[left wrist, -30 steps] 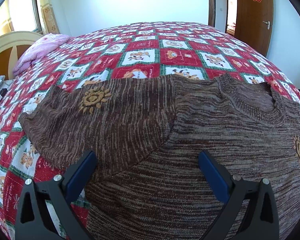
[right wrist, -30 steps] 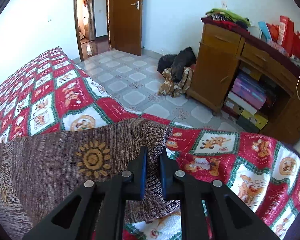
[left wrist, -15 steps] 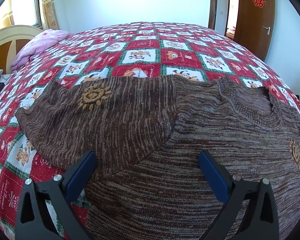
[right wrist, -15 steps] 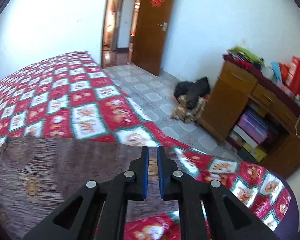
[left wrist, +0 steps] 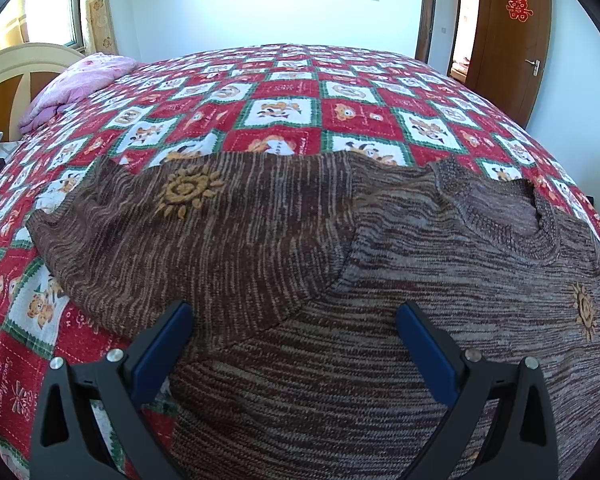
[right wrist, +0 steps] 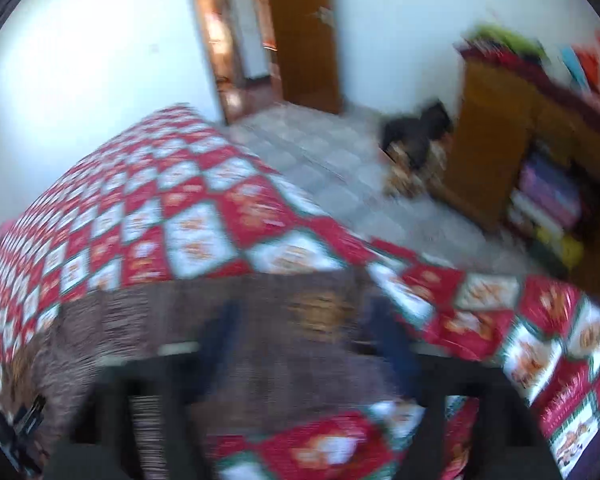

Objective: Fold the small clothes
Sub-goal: 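Grasp the sweater sleeve with the right tool and lift it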

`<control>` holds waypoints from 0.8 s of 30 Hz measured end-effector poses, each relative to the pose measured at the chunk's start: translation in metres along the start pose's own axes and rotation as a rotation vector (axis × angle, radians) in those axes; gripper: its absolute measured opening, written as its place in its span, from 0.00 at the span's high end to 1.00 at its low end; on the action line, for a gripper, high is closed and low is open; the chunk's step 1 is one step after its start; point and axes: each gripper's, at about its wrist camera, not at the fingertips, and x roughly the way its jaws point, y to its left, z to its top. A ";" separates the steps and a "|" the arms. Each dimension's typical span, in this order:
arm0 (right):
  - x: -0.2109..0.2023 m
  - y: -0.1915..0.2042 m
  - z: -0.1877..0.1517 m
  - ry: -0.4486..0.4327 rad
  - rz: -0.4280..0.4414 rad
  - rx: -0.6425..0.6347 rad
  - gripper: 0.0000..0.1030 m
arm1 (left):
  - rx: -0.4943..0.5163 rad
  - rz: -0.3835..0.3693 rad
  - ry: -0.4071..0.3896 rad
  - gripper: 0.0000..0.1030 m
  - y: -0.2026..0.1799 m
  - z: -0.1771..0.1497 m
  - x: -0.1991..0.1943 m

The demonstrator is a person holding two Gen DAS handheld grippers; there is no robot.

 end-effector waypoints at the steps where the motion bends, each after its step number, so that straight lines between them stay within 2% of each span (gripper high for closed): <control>1: 0.007 -0.015 -0.004 0.020 -0.009 0.031 0.21 | 0.000 0.001 0.000 0.00 0.000 0.000 0.000; 3: 0.018 -0.034 -0.013 0.042 0.019 0.080 0.22 | 0.003 0.005 0.001 0.00 0.000 0.000 0.000; 6: 0.032 -0.036 -0.020 0.068 0.012 0.052 0.34 | 0.018 0.020 0.006 0.00 -0.003 0.000 0.001; 9: 0.046 -0.023 -0.027 0.108 0.018 -0.016 0.34 | 0.023 0.027 0.008 0.00 -0.004 0.000 0.002; 12: 0.057 -0.014 -0.036 0.142 -0.026 -0.073 0.34 | 0.033 0.033 0.010 0.00 -0.006 0.000 0.001; 13: 0.060 -0.012 -0.038 0.145 -0.055 -0.084 0.44 | 0.048 0.033 0.012 0.00 -0.009 0.001 -0.001; 14: 0.061 -0.014 -0.038 0.149 -0.071 -0.087 0.60 | 0.071 0.030 0.010 0.00 -0.014 0.002 -0.004; 15: 0.062 -0.015 -0.038 0.160 -0.064 -0.083 0.91 | 0.107 0.017 0.002 0.00 -0.022 0.002 -0.008; 17: 0.059 -0.019 -0.037 0.144 -0.063 -0.078 0.91 | 0.167 -0.007 -0.021 0.00 -0.039 0.001 -0.018; 19: 0.054 -0.019 -0.035 0.137 -0.054 -0.073 0.92 | 0.228 -0.062 -0.044 0.00 -0.063 0.000 -0.031; 21: 0.043 -0.016 -0.030 0.127 0.008 -0.047 0.92 | 0.290 -0.158 -0.063 0.00 -0.090 -0.001 -0.045; 24: 0.020 0.009 -0.025 0.114 0.122 -0.078 0.92 | 0.382 -0.263 -0.123 0.00 -0.127 -0.005 -0.067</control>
